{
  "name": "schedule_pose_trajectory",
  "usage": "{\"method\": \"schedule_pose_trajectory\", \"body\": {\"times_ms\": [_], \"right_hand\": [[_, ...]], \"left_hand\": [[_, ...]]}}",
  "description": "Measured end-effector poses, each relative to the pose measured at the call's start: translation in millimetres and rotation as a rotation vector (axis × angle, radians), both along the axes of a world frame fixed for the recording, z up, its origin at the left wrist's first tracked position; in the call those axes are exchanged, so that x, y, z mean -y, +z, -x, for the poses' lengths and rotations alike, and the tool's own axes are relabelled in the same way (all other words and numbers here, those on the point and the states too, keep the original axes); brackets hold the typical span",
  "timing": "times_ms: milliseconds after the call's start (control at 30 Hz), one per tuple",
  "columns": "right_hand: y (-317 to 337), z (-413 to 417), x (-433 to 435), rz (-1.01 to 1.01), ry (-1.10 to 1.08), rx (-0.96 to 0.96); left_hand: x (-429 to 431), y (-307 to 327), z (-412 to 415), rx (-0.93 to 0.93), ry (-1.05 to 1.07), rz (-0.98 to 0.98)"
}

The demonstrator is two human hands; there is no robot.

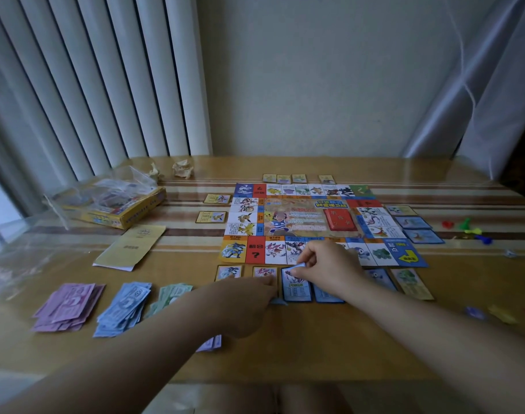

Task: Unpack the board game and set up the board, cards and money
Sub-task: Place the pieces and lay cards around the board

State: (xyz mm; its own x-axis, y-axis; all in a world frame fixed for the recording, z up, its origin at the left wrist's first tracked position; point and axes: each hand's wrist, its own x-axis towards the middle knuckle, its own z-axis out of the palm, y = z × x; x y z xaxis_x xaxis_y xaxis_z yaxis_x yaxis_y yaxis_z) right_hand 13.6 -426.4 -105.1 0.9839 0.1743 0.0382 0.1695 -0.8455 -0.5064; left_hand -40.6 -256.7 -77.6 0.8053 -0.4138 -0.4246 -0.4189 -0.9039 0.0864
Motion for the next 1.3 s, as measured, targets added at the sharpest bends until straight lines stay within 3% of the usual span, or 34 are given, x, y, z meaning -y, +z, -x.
{"method": "schedule_pose_trajectory", "body": {"times_ms": [433,500,600,667,733,800,900,1067,1200,1300], "right_hand": [[4.8,-1.0,2.4,0.176,0.012,0.204],[14.2,-5.0,4.7,0.078,0.001,0.245],[44.4,-11.6,8.8,-0.180,-0.007,0.229],[68.1,-9.6,9.3,-0.364,0.064,0.123],[83.5,-4.2,8.4,-0.444,0.148,0.009],[88.5,-0.5,6.4,-0.424,0.213,-0.062],[85.9,0.8,3.0,-0.419,0.226,-0.131],[87.9,-1.5,1.4,-0.381,0.203,-0.162],[92.7,-4.8,3.9,-0.355,0.171,-0.164],[92.2,-7.8,4.3,-0.321,0.154,-0.166]], "left_hand": [[2.4,4.9,4.6,0.065,-0.014,0.019],[2.1,18.0,4.9,0.128,0.021,0.150],[-3.4,36.5,-5.4,0.195,0.192,0.505],[-9.2,40.7,-15.4,0.048,0.434,0.915],[-10.2,40.8,-17.9,-0.286,0.649,1.335],[-8.2,38.9,-15.8,-0.540,0.717,1.569],[-3.0,32.9,-13.4,-0.664,0.738,1.662],[-0.9,27.3,-14.0,-0.704,0.723,1.709],[-8.3,32.7,-16.9,-0.922,0.722,1.896],[-10.3,31.8,-17.8,-0.932,0.717,1.922]]}}
